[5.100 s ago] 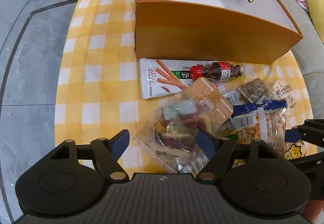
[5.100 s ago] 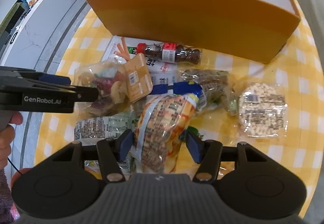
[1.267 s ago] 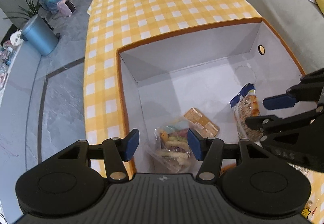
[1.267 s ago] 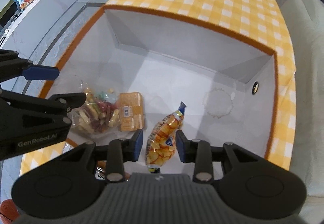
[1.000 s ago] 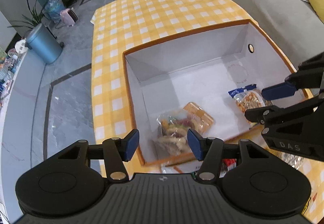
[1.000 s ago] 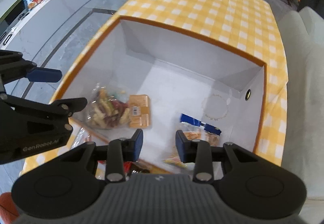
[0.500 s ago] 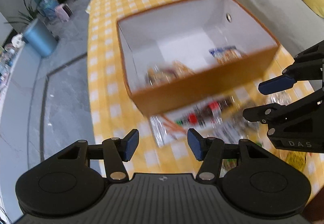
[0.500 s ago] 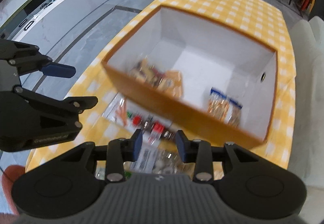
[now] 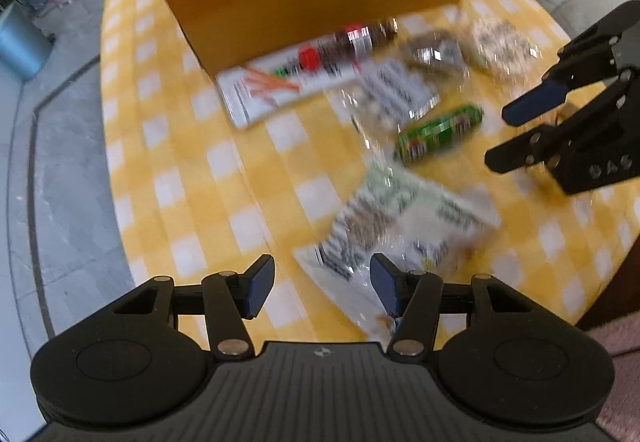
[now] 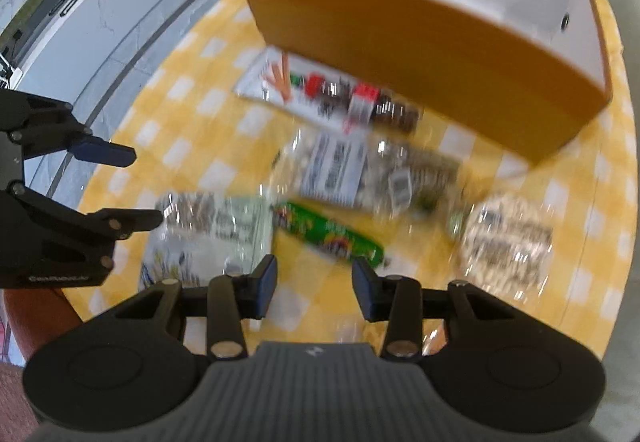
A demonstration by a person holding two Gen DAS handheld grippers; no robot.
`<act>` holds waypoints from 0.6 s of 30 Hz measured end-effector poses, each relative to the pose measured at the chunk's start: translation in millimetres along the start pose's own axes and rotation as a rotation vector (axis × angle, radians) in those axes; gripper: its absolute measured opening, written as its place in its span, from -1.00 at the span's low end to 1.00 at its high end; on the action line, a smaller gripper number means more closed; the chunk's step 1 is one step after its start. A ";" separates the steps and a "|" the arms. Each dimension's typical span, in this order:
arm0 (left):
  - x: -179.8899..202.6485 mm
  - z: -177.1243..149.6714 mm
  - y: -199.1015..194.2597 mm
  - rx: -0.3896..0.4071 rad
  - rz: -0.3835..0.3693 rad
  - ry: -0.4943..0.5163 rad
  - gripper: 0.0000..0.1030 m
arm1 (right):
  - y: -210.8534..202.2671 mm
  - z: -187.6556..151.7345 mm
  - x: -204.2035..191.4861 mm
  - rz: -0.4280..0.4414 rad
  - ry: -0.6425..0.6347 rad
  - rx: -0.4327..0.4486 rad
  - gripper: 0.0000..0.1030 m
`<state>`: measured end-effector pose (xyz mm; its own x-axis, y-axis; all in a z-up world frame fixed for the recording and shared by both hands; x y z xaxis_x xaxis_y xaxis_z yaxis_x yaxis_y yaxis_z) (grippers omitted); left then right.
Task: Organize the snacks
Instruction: 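Withdraw both tools from the box back toward the snack pile, then grasp the white-and-green snack bag with the left tool while the right tool grasps the green sausage stick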
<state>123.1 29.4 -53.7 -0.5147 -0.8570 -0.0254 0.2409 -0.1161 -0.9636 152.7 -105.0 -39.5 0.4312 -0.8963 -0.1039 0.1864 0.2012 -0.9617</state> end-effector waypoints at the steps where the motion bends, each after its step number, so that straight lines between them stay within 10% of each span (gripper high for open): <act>1: -0.5 -2.6 2.5 -0.003 -0.007 -0.007 0.27 | 2.4 -4.1 -0.1 0.000 0.000 -0.009 -0.21; 6: -2.4 -3.2 8.9 0.045 -0.019 -0.020 0.31 | 9.3 -5.2 -6.4 -0.040 -0.037 -0.016 -0.21; 18: 19.0 14.8 9.9 0.047 -0.006 0.294 0.35 | 28.1 20.8 -24.5 -0.094 -0.263 -0.069 -0.20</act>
<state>127.9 4.5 -59.8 -0.7312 -0.6745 -0.1022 0.2713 -0.1501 -0.9507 165.8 -69.1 -58.7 0.6309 -0.7744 0.0475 0.1802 0.0867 -0.9798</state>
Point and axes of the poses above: each gripper's, at about its wrist camera, not at the fingertips, and y roughly the way its jaws point, x to its right, z to its top, the point moved 1 cm from there along y, roughly the way its jaws point, and after that the axes turned 1 degree about x, right-handed, at the moved point
